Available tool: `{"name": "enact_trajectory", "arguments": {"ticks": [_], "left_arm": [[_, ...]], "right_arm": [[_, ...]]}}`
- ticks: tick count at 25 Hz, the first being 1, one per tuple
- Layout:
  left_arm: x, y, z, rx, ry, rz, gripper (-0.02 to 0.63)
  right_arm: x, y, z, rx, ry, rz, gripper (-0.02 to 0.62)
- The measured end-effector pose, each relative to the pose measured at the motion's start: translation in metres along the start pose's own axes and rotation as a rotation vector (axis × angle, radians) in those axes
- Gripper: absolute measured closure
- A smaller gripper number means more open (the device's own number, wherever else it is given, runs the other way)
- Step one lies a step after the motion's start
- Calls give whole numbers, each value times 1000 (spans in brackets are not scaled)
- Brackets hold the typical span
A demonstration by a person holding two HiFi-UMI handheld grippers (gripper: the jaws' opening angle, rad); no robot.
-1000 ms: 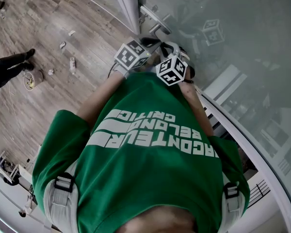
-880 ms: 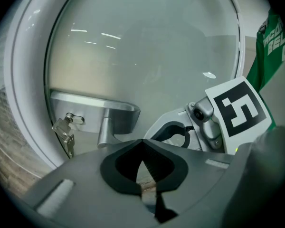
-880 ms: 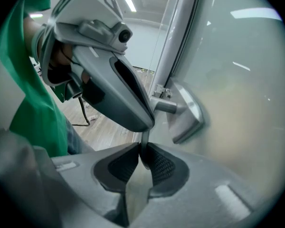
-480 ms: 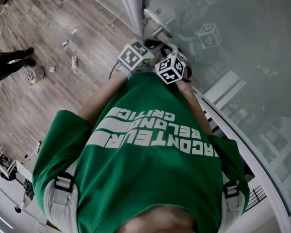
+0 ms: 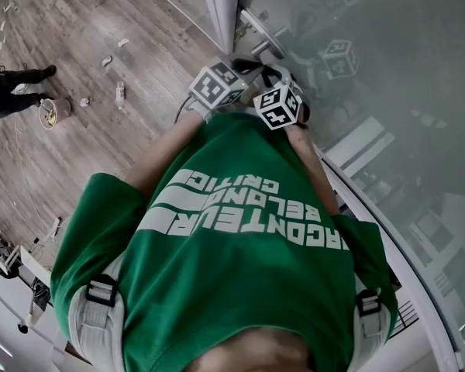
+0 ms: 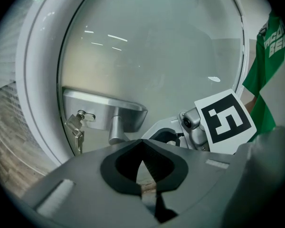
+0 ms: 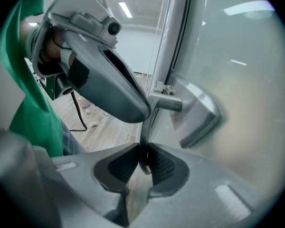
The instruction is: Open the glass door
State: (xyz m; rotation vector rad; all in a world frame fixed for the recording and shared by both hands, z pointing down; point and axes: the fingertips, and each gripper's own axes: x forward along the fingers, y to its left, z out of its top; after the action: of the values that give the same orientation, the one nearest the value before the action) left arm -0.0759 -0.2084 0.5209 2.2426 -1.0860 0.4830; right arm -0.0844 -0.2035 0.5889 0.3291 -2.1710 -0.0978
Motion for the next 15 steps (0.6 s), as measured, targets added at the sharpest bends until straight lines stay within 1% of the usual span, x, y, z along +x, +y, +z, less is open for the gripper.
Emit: {"name": "enact_trajectory", "arguments": {"ticks": [4,15], "left_arm": [[-2,-2,-1,6,1,0,592],[9,6,0,25,18,-17,592]], "right_arm": [[-3,1,2,1,-3,8,546],[-1,-8,3,-14,-15,-7,546]]}}
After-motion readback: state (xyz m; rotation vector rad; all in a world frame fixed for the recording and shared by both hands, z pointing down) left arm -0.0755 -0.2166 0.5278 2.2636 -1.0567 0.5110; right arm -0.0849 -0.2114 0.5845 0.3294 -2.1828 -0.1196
